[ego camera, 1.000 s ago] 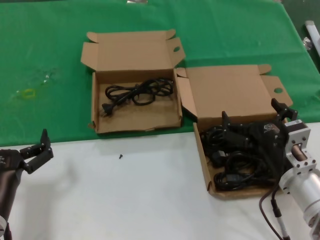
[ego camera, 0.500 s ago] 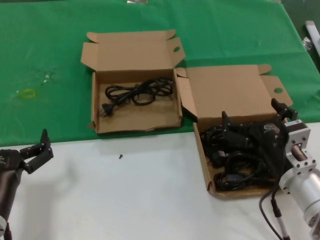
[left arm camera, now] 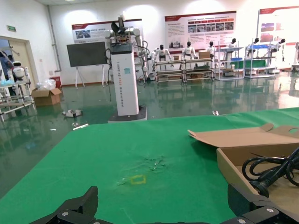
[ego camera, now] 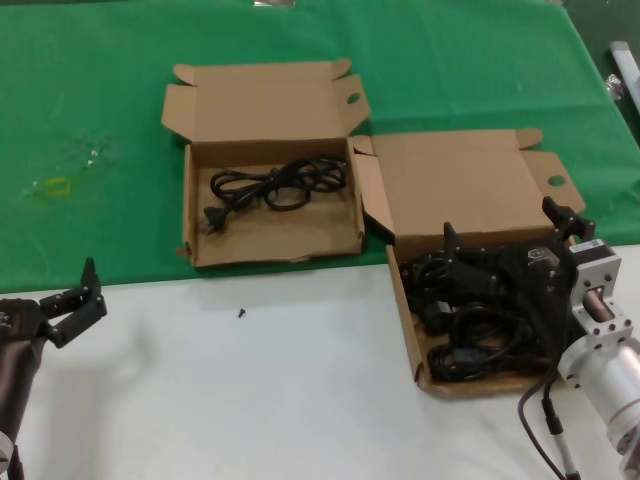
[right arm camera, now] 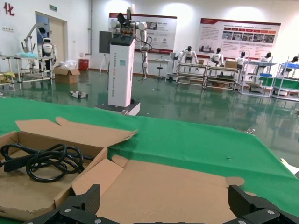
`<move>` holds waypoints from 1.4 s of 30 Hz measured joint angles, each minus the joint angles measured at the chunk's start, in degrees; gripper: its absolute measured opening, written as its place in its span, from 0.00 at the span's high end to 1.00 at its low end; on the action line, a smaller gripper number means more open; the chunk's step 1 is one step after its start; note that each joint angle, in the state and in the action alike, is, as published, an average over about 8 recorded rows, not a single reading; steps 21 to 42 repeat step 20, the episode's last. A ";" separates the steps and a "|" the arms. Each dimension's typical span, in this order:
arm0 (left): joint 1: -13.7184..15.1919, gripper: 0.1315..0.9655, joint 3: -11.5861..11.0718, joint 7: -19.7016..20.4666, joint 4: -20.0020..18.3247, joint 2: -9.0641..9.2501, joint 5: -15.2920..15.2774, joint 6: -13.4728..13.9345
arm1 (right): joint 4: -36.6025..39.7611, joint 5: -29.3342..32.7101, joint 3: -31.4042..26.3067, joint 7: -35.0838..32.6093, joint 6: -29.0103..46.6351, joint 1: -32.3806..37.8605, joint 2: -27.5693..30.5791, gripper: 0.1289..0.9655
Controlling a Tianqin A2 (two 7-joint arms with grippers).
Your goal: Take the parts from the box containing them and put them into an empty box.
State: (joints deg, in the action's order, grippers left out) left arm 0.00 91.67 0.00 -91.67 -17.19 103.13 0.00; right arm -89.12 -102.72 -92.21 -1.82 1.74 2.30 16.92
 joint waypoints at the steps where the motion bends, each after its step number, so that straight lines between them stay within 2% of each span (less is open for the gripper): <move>1: 0.00 0.00 0.00 0.00 0.00 0.00 0.00 0.00 | 0.00 0.00 0.00 0.00 0.00 0.00 0.00 0.00; 42: 0.00 0.00 0.00 0.00 0.00 0.00 0.00 0.00 | 0.00 0.00 0.00 0.00 0.00 0.00 0.00 0.00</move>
